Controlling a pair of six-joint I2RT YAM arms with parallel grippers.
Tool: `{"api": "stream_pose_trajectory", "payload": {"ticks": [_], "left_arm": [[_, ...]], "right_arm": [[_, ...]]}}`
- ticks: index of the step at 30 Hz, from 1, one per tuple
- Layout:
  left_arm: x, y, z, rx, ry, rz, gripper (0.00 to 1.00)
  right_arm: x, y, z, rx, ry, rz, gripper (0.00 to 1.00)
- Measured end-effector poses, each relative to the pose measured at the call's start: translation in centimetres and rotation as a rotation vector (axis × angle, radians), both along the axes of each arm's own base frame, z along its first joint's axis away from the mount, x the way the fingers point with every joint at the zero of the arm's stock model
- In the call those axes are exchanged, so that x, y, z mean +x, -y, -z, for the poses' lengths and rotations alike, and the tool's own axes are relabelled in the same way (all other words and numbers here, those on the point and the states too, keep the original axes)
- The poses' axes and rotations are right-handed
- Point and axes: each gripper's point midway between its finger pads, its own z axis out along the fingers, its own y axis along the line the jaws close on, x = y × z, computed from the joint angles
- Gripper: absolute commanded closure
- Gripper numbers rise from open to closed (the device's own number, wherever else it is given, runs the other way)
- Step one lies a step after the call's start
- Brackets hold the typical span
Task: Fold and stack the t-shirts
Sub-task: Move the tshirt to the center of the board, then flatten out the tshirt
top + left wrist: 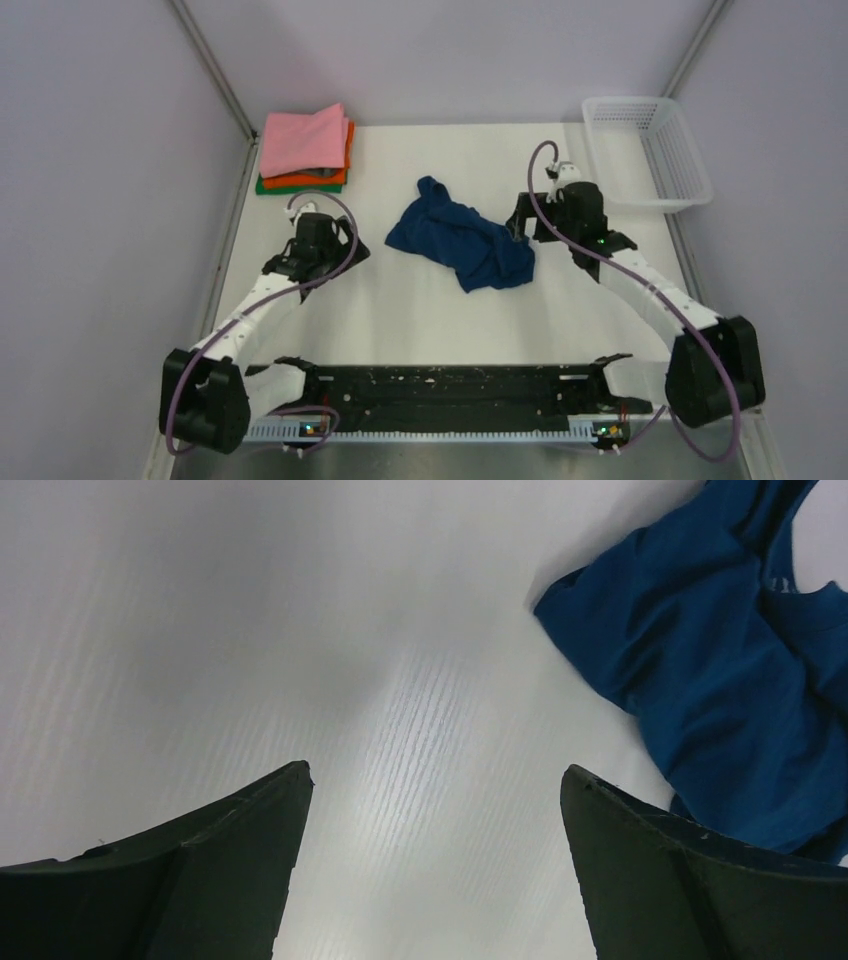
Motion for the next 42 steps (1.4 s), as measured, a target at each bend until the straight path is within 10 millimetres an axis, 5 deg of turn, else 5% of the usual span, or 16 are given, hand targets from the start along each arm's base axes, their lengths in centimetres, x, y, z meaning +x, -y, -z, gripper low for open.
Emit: {"api": "stream_pose_trajectory", "payload": {"ticks": [3,6,14,17,20,27,33,36,39,42], "left_arm": [[0.9,0.7,1.6,-0.003,-0.069,0.030,0.01],[3.6,1.6,1.1,0.002,-0.076,0.066,0.01],[16.6,6.5,-4.0,-0.002,0.061,0.264,0.01],[21.0,9.0,-3.8,-0.025,0.086,0.371,0.01],[24.2,11.3,-1.5,-0.044,0.073,0.467,0.01],[24.8,14.7,5.1,-0.021,-0.037,0.591,0.01],[24.9,17.3,4.3,-0.036,-0.007,0.648,0.02],[24.8,17.7,4.7,-0.041,-0.012,0.660,0.12],[24.5,18.0,5.6,-0.037,-0.030,0.674,0.39],[24.4,18.0,5.9,-0.031,-0.038,0.674,0.99]], "right_arm": [[0.4,0.5,-5.2,0.017,0.170,0.011,0.01],[0.1,0.3,-6.8,0.026,0.214,-0.016,0.02],[-2.5,-0.8,-2.7,0.059,0.054,-0.061,0.03],[-3.1,-0.7,-1.1,0.057,-0.008,-0.036,0.02],[-3.5,-0.3,0.3,0.050,-0.058,0.001,0.02],[-3.8,0.4,1.1,0.046,-0.093,0.057,0.02],[-4.1,0.6,1.8,0.044,-0.111,0.074,0.02],[-4.3,0.6,2.1,0.042,-0.119,0.075,0.02],[-4.3,0.6,2.1,0.043,-0.118,0.076,0.04],[-4.4,0.7,2.4,0.041,-0.125,0.076,0.10]]}}
